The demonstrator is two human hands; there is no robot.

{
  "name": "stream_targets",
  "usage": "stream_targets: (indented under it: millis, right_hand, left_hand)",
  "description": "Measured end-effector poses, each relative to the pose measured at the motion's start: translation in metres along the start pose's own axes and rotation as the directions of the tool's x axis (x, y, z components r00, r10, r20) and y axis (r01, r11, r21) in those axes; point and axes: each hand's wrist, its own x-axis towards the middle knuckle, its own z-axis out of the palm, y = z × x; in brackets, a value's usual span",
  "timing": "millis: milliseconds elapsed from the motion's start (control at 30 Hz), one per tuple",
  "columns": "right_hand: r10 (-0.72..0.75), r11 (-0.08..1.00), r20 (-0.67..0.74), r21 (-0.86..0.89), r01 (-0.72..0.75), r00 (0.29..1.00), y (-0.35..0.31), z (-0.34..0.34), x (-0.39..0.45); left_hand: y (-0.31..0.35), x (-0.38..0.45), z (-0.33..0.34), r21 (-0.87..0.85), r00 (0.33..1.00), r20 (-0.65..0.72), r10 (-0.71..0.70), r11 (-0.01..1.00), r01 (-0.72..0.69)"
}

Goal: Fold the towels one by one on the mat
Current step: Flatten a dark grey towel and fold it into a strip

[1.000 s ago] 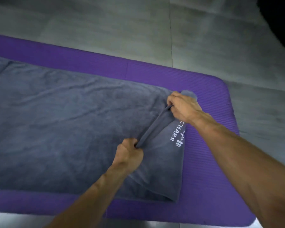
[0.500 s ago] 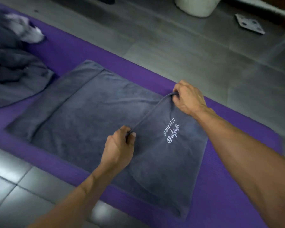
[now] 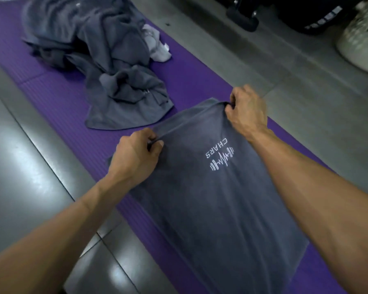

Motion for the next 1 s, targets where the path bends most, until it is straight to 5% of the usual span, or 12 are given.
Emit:
stream_targets:
  millis: [133, 267, 433, 567, 733, 1000]
  right_hand:
    - [0.003, 1.0, 0.037, 0.011, -0.004, 0.999, -0.03, 0.045, 0.022]
    - [-0.029, 0.999, 0.358, -0.02, 0.038, 0.933, -0.036, 0.084, 0.023]
    - [0.18, 0.984, 0.088, -0.011, -0.18, 0.98, -0.001, 0.092, 0.031]
    - [0.367, 0.929, 0.228, -0.038, -0.369, 0.902, 0.024, 0.089, 0.051]
    - [0.214, 0.957, 0.421, 0.09, -0.276, 0.882, 0.027, 0.087, 0.05]
    - [0.021, 0.981, 0.547, 0.151, -0.124, 0.837, 0.041, 0.082, 0.053]
  left_hand:
    - [-0.038, 0.031, -0.003, 0.094, 0.998, -0.031, -0.051, 0.994, 0.054]
    - [-0.074, 0.037, 0.009, 0.32, 0.996, -0.006, -0.087, 0.944, 0.084]
    - [-0.071, 0.035, 0.025, 0.51, 0.994, -0.064, 0.092, 0.859, -0.047]
    - [-0.063, 0.05, 0.041, 0.465, 0.983, -0.111, 0.149, 0.881, -0.081]
    - [-0.076, 0.05, 0.053, 0.495, 0.979, -0.105, 0.177, 0.863, -0.103]
    - [-0.079, 0.048, 0.055, 0.451, 0.966, -0.161, 0.203, 0.885, -0.111]
